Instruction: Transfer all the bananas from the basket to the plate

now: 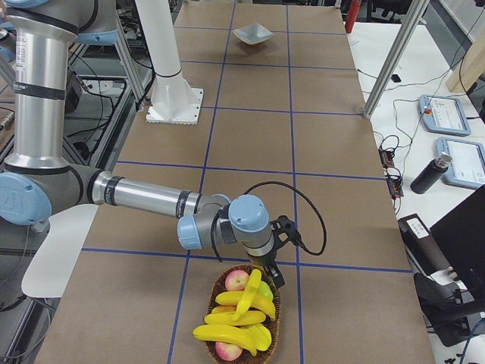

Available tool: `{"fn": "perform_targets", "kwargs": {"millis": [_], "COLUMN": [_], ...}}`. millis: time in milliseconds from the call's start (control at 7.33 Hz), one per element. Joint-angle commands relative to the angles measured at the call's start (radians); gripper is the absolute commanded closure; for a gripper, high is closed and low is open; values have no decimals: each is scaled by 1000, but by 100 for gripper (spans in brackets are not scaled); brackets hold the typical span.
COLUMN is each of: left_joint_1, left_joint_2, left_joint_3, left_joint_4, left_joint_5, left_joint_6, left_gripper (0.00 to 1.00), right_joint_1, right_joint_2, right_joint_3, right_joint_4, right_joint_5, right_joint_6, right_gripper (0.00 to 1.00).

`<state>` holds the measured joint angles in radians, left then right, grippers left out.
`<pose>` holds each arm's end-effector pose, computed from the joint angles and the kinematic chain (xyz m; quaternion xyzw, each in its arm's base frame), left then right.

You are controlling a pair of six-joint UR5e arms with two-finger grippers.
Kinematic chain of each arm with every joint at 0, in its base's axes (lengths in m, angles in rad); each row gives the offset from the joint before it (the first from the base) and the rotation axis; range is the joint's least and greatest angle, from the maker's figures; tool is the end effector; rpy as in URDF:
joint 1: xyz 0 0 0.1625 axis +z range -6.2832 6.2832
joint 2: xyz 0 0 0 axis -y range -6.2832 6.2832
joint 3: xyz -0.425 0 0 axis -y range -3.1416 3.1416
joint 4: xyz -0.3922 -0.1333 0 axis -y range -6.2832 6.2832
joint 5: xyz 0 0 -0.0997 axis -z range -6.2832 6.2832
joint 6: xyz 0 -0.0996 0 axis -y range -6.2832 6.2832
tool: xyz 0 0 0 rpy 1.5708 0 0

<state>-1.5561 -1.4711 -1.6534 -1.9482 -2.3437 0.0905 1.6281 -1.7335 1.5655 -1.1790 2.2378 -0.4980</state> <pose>-0.0569 -0.4692 0.6237 0.1799 0.3642 0.1153 0.9065 0.0963 -0.4276 0.7016 0.1906 -0.2839 -0.2409 0.9083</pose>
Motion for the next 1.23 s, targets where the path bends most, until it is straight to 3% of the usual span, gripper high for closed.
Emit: {"fn": "perform_targets", "kwargs": {"millis": [0,409,546,682,955,1092], "left_joint_1": [-1,-1,-1,-1,-1,-1], "left_joint_2": [0,0,0,0,0,-3], "left_joint_3": [0,-2,-2,-3,-3,-3], "left_joint_4": [0,-2,-2,-2,-2,-2], "left_joint_5": [-12,-12,-12,-12,-12,-12], "left_joint_6": [0,0,0,0,0,0], "left_gripper": [0,0,0,0,0,0], "right_joint_1": [-29,-42,-43,-43,-45,-45], "right_joint_2": [-5,6,5,-1,3,6], "right_joint_3": [-56,-134,-140,-140,-139,-136], "right_joint_4": [-2,-2,-5,-5,-4,-4], "right_joint_5": [-17,-15,-15,-15,-17,-15], "right_joint_6": [-174,-332,-373,-373,-375,-375], "right_gripper": [14,16,25,41,100,100]}}
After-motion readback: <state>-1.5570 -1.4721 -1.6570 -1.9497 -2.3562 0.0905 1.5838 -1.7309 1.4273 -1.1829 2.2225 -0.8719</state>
